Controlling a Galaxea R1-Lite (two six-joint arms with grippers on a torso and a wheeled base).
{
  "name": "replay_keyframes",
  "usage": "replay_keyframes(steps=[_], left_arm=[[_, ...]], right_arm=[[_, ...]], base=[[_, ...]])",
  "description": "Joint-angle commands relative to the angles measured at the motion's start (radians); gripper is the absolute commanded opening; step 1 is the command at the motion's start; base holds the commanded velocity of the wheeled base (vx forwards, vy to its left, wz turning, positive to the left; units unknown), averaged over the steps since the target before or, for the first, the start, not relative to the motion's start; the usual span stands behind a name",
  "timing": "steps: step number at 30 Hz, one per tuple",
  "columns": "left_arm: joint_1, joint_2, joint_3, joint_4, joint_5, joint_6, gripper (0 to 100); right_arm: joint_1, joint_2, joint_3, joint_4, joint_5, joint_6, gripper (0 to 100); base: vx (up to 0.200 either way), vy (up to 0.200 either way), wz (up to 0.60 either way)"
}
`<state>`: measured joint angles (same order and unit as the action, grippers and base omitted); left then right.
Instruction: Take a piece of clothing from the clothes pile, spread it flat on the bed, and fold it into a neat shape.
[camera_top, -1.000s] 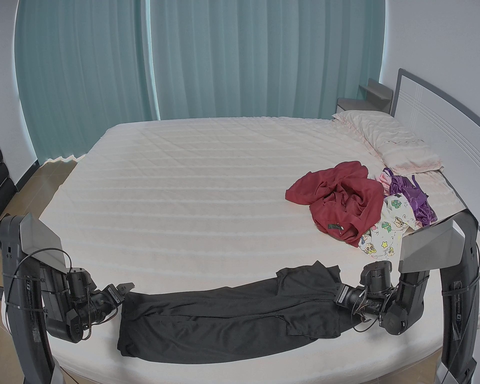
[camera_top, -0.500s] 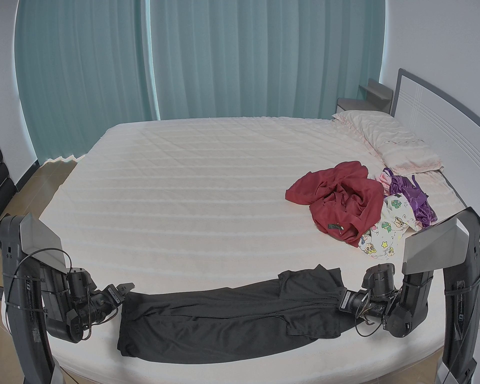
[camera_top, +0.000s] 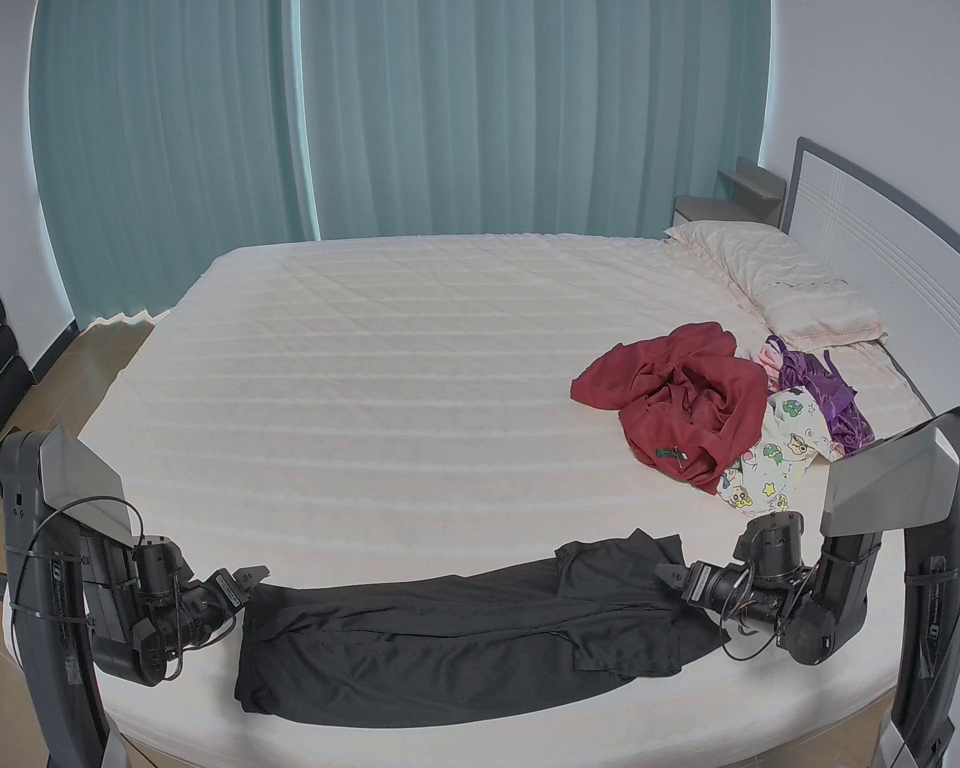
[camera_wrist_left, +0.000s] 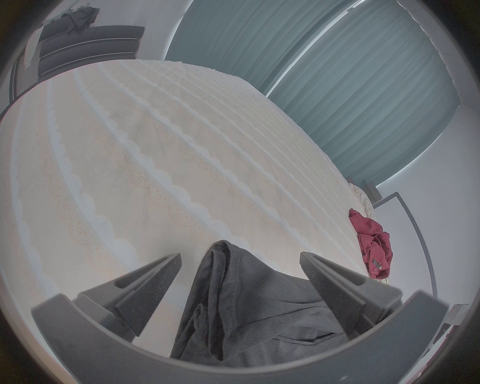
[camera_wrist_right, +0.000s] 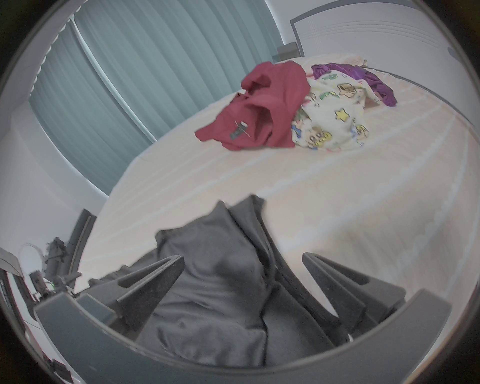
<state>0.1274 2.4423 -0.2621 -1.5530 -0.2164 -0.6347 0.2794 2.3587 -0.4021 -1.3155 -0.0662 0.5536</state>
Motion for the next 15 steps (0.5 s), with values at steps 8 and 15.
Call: replay_keyframes(steps=[8,15], left_arm=[[0.000,0.001,0.001,-0.018,0.000,0.000,100],[0.000,0.001,0.001,-0.018,0.000,0.001,100]], right_arm=[[-0.031,-0.021,-0.205,0.177,0.259,-0.009,100],[-0.051,0.039,-0.346,0.326,0.301,-0.118,100]], base=[[0.000,0.000,0.00],[0.000,0.000,0.00]])
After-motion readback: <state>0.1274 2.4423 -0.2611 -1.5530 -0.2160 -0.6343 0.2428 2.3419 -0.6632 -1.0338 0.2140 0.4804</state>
